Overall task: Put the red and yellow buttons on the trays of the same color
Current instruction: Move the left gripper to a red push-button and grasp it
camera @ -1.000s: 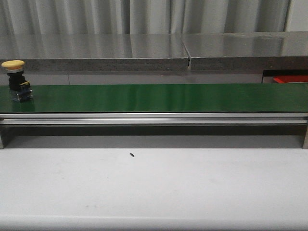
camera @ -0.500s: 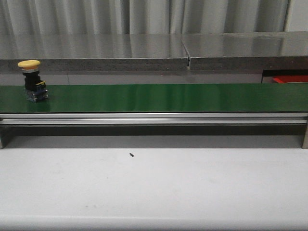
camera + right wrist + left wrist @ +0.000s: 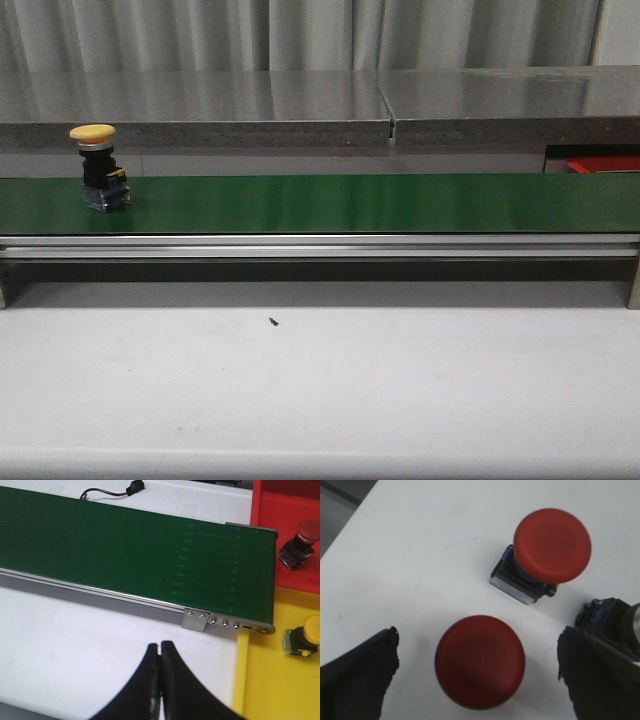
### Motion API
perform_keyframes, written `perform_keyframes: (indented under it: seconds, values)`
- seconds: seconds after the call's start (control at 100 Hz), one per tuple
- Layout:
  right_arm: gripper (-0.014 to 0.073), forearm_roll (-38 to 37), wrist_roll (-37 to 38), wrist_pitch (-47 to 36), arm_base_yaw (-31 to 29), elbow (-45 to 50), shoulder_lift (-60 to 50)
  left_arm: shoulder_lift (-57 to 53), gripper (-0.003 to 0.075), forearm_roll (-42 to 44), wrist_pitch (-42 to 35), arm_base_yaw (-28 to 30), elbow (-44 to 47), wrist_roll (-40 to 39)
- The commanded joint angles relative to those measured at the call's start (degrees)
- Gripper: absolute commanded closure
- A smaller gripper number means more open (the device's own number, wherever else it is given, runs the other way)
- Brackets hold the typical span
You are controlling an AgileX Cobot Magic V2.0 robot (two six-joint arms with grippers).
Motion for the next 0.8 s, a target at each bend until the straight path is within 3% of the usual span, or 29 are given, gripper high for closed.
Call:
perform_keyframes:
  seconds: [0.0,0.14,0.36,0.46,0.79]
  values:
    - [0.0711,1.0,-0.4,-2.9,0.1,-1.3,-0.2,-3.5,0.0111,-0.7,-2.5,0.1,-2.0,-0.1]
    - [0.0711,1.0,-0.4,-2.9,0.1,-1.3,-0.2,-3.5,0.0229,-0.7,-3.0,0.1,-2.1,-0.1]
    - [0.0711,1.0,-0.4,-2.9,0.1,-1.3,-0.2,-3.9,0.0601,-0.7,-1.4,0.1,-2.2,-0.1]
    - [0.0711,1.0,-0.4,-2.9,0.1,-1.3,-0.2,-5.3,0.0728,-0.7,-0.6,0.1,-2.2,-0.1]
    - [0.0711,1.0,-0.4,-2.9,0.1,-1.3,-0.2,-16.9,0.0739,-8.5,5.4,-2.1,-2.2,-0.1]
